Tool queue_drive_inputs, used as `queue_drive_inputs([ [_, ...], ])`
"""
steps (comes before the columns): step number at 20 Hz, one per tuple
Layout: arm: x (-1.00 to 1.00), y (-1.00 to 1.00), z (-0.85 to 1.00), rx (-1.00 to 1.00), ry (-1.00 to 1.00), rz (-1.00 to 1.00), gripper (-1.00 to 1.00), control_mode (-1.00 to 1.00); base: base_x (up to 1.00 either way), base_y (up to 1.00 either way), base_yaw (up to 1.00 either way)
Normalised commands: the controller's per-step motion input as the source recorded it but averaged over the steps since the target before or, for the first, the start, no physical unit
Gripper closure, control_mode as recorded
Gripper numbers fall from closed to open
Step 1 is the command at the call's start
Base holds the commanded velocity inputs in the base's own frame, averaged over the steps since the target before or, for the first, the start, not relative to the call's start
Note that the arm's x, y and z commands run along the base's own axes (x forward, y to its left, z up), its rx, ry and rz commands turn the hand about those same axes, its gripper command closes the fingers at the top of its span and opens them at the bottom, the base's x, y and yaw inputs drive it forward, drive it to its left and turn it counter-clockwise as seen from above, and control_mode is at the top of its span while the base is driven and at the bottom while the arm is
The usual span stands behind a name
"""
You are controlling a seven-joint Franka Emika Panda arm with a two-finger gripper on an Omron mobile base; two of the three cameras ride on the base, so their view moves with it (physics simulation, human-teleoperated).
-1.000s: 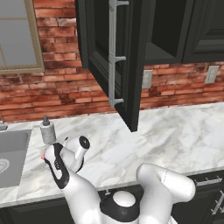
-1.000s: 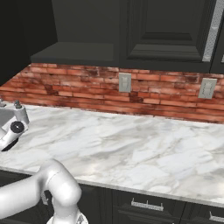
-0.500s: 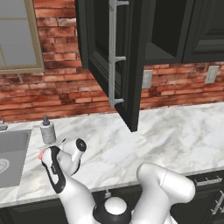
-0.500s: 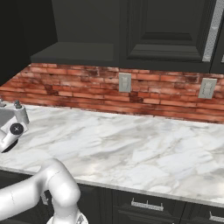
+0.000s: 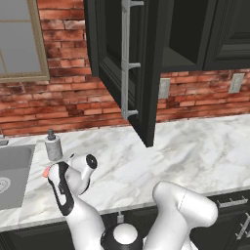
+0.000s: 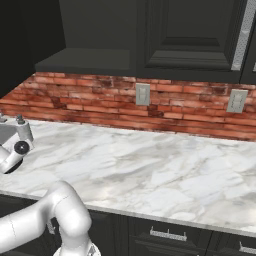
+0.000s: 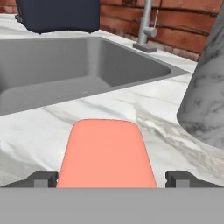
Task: Locate and retrieve the bar soap and soap dispenser from the cabinet. Place them next to the sink.
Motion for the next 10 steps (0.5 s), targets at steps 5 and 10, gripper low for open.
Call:
queue_drive_inputs([
  [5,-0.05,-0.07,0.0,0.0,0.0,0.0,-1.0,-1.0,0.0,0.0,0.0],
  [10,-0.17,-0.12,0.0,0.0,0.0,0.0,-1.0,-1.0,0.0,0.0,0.0],
])
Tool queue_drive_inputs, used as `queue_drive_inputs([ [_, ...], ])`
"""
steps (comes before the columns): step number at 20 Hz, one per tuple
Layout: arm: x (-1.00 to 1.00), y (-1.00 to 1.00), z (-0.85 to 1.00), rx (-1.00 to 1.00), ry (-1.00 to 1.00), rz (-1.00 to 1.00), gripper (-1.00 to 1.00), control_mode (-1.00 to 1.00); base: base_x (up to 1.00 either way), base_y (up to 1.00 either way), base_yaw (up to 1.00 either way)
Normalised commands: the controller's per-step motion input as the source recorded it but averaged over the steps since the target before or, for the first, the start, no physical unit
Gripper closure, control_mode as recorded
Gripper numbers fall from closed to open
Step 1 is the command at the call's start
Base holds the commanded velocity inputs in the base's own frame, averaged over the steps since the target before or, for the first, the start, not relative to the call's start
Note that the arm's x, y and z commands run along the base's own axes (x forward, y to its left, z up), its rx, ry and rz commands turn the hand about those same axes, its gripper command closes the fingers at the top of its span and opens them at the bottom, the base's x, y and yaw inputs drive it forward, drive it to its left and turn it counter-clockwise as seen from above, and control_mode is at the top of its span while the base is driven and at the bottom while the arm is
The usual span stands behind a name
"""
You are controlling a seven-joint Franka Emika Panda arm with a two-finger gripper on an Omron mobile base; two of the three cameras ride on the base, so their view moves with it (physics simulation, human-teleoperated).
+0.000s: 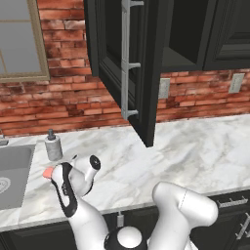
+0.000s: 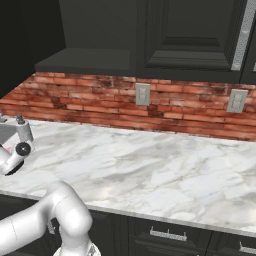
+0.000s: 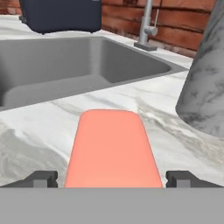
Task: Locate and retrieve the bar soap and soap dispenser from the cabinet. Place them next to the sink.
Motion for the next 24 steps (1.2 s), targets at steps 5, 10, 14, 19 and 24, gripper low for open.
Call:
queue_drive_inputs([
  [5,-0.18,-0.26,0.05,0.0,0.0,0.0,-1.0,-1.0,0.0,0.0,0.0],
  [10,-0.17,-0.48,0.0,0.0,0.0,0.0,-1.0,-1.0,0.0,0.0,0.0],
  [14,-0.2,-0.5,0.02,0.0,0.0,0.0,-1.0,-1.0,0.0,0.0,0.0],
  [19,-0.15,-0.44,0.12,0.0,0.0,0.0,-1.0,-1.0,0.0,0.0,0.0],
  [24,-0.14,-0.4,0.17,0.0,0.0,0.0,-1.0,-1.0,0.0,0.0,0.0],
])
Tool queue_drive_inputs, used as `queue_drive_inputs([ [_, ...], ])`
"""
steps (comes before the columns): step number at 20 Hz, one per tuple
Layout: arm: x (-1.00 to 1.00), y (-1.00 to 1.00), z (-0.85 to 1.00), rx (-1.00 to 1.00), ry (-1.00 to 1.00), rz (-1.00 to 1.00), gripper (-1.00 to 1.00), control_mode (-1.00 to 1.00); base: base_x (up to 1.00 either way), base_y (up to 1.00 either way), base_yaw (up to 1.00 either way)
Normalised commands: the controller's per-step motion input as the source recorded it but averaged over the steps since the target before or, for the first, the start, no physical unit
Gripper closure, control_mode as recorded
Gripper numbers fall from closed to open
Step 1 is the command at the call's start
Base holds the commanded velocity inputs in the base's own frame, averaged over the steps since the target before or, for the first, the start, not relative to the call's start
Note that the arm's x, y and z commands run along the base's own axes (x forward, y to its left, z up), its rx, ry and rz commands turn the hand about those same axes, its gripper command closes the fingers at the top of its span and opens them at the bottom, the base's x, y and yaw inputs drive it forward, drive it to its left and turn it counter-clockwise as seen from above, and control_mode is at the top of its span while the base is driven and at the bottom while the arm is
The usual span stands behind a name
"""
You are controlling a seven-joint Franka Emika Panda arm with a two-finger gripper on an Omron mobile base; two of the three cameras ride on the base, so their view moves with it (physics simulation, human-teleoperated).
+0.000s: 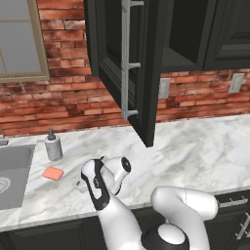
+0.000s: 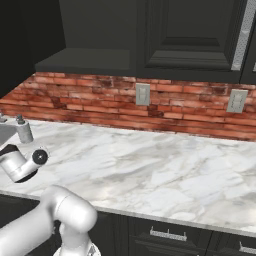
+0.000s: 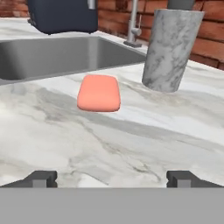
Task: Locate and retrieve the bar soap and soap dispenser from the cabinet. Place them next to the sink.
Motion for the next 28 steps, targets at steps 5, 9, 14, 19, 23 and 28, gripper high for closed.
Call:
queue_drive_inputs([
  [5,-0.25,-0.39,0.19,0.0,0.0,0.05,-1.0,-1.0,0.0,0.0,0.0],
  [9,-0.26,-0.45,0.18,0.0,0.0,0.04,-1.0,-1.0,0.0,0.0,0.0],
  [14,-0.28,-0.45,0.18,0.0,0.0,0.03,-1.0,-1.0,0.0,0.0,0.0],
  [19,-0.25,-0.46,0.16,0.0,0.0,0.02,-1.0,-1.0,0.0,0.0,0.0],
  [23,-0.2,-0.48,0.17,0.0,0.0,0.0,-1.0,-1.0,0.0,0.0,0.0],
  [28,-0.11,-0.49,0.16,0.0,0.0,0.0,-1.0,-1.0,0.0,0.0,0.0],
])
